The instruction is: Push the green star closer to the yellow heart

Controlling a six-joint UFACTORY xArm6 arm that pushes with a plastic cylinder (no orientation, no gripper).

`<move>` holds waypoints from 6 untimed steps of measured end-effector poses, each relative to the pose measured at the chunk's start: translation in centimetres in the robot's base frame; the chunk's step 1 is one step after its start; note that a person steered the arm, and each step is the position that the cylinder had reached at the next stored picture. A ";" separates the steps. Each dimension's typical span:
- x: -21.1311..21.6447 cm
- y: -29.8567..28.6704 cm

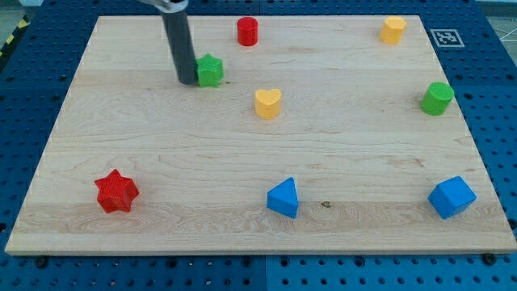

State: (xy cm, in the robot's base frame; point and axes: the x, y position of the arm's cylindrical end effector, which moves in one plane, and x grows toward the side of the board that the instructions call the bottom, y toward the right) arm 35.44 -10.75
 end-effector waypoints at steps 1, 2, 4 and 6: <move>-2.7 -1.8; -6.0 -4.8; -6.5 2.0; 0.7 3.2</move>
